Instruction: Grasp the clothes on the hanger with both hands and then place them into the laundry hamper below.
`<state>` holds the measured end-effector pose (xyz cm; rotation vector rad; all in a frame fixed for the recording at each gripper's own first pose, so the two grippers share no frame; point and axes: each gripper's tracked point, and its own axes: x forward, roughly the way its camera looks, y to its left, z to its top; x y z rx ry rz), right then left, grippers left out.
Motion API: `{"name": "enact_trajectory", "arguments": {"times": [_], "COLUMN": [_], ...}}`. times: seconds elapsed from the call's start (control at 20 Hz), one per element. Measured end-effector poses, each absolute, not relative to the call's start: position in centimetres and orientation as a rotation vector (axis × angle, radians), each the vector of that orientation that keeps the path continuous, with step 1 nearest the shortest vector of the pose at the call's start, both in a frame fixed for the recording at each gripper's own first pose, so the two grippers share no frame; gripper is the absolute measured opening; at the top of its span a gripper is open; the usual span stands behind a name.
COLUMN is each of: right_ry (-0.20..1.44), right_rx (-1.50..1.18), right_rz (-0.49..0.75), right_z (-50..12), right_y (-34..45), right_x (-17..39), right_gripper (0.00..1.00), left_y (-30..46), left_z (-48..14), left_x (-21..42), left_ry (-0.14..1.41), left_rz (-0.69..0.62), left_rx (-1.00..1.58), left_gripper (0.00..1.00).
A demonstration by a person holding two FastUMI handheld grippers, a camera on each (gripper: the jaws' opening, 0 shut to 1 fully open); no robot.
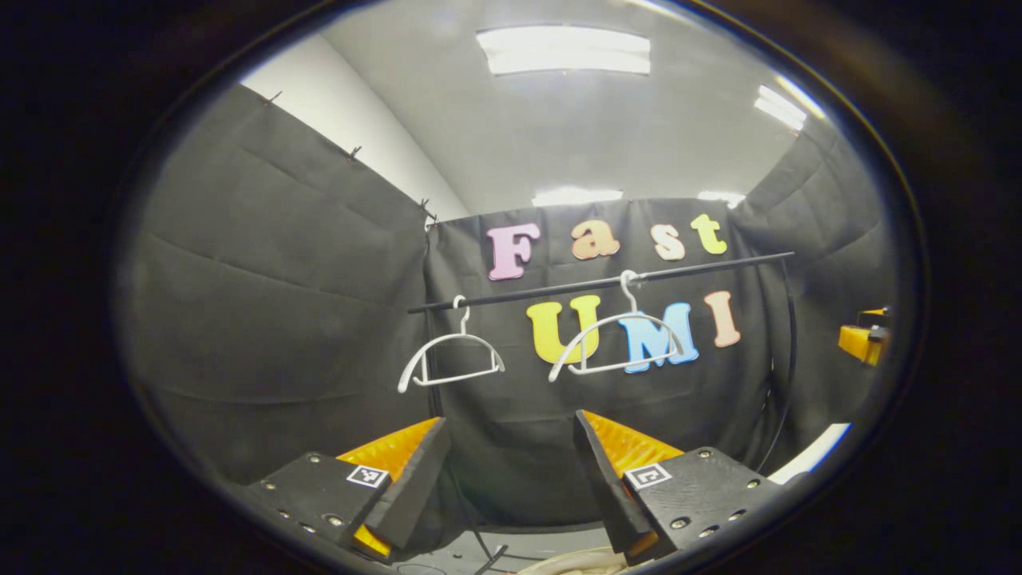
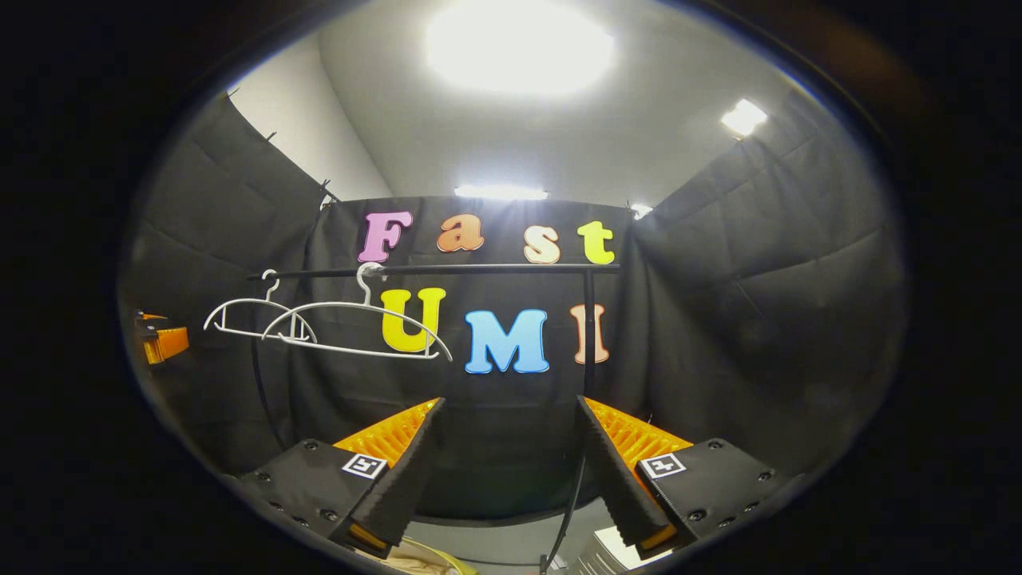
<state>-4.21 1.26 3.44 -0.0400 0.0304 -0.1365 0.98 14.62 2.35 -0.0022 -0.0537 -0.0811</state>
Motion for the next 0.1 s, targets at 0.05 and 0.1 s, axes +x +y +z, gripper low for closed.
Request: {"name": "enact_trajectory", "arguments": {"times": [0.05, 0.1], "right_ry": [0.028, 0.026], "right_rx": [-0.04, -0.039], "right_rz": [-0.137, -0.133], "right_z": [3.5, 3.55], "right_y": [1.2, 1.26], "right_x": [-4.27, -4.41], "right_gripper": [0.99, 0.99], "left_y": [14.63, 14.65], "left_z": [2.3, 2.42], "left_x": [0.85, 0.71], "left_ry": [-0.055, -0.057], "left_rz": [-0.081, -0.081], "left_rx": [-0.002, 0.0], "left_gripper": [0.87, 0.91]}}
